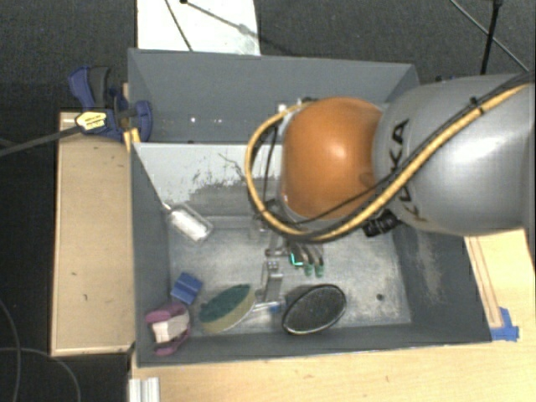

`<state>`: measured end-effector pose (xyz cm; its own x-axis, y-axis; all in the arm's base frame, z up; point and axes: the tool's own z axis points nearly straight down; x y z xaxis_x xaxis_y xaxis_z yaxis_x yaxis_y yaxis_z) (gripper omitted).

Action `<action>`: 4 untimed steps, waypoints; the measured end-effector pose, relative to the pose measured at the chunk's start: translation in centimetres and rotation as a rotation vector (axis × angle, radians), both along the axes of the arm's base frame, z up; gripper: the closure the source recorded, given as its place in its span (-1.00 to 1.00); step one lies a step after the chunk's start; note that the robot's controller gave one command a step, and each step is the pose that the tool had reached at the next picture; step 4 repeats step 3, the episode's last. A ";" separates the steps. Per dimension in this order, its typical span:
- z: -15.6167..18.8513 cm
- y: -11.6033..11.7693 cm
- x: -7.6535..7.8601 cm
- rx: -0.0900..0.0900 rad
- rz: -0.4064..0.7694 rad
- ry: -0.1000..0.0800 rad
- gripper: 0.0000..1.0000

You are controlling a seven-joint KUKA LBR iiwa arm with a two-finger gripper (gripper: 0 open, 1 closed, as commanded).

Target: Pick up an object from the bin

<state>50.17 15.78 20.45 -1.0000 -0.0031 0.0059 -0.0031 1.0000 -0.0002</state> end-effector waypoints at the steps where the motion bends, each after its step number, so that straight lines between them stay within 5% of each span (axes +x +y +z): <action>1: -13.7 -0.4 -2.0 0.000 -0.083 0.003 -1.00; 2: -13.5 -0.5 -1.8 0.001 -0.090 -0.006 1.00; 3: 0.3 -1.0 -0.1 0.004 -0.069 -0.015 1.00; 4: 0.3 -1.0 -0.1 0.004 -0.069 -0.015 1.00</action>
Offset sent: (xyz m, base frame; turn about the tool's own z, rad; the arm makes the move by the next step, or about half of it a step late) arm -0.0180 -0.0052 -0.1345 0.0860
